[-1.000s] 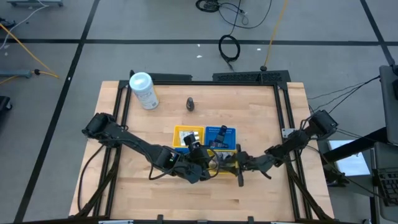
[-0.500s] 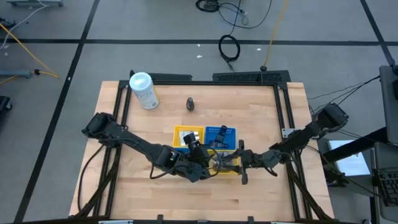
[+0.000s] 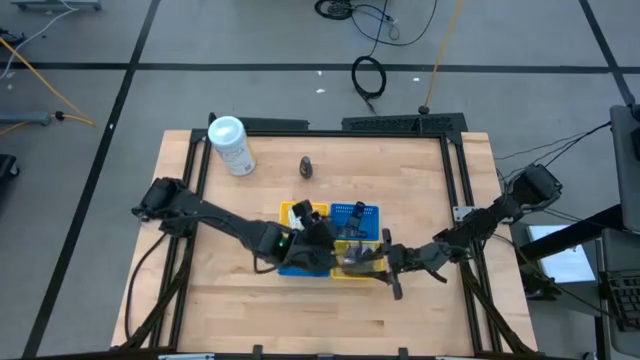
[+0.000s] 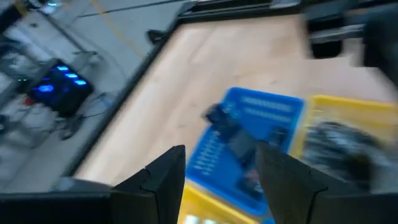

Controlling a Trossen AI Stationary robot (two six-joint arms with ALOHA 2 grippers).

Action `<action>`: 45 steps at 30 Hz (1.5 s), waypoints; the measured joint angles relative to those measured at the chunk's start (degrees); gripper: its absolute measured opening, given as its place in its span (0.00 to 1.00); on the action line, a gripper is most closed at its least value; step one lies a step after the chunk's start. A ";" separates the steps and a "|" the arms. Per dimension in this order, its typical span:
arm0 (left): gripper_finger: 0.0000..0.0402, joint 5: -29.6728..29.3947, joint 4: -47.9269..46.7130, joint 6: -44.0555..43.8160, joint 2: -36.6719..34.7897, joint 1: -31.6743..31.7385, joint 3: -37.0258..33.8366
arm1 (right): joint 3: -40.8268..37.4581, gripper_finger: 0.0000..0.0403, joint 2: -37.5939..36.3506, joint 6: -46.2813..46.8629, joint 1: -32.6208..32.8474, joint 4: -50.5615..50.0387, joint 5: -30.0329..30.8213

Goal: Pick & Place Travel size toiletries
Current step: Put the gray deodorant into the left blue bin

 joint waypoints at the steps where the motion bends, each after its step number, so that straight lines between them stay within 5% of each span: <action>1: 0.48 -0.91 -0.51 0.24 0.00 0.75 -0.02 | 0.00 0.39 0.00 -0.02 -0.04 0.02 0.00; 8: 0.48 -1.28 -2.77 -5.04 0.00 8.73 -0.02 | 0.00 0.40 0.00 -2.62 -0.04 -0.07 -0.02; 15: 0.48 7.08 -7.93 -7.16 0.00 17.75 -0.03 | 0.00 0.39 0.00 -6.84 -0.04 -0.15 -0.02; 25: 0.48 9.87 -10.16 -6.98 0.00 28.33 -0.04 | 0.00 0.39 0.00 -9.44 -0.99 -0.38 0.15; 29: 0.48 16.22 -11.06 -8.45 0.00 32.67 -0.04 | 0.00 0.40 0.00 -9.31 -2.03 -2.18 0.15; 45: 0.48 24.63 -11.28 -5.85 0.00 38.89 -0.04 | 0.00 0.41 0.00 -9.01 -4.26 -3.76 0.17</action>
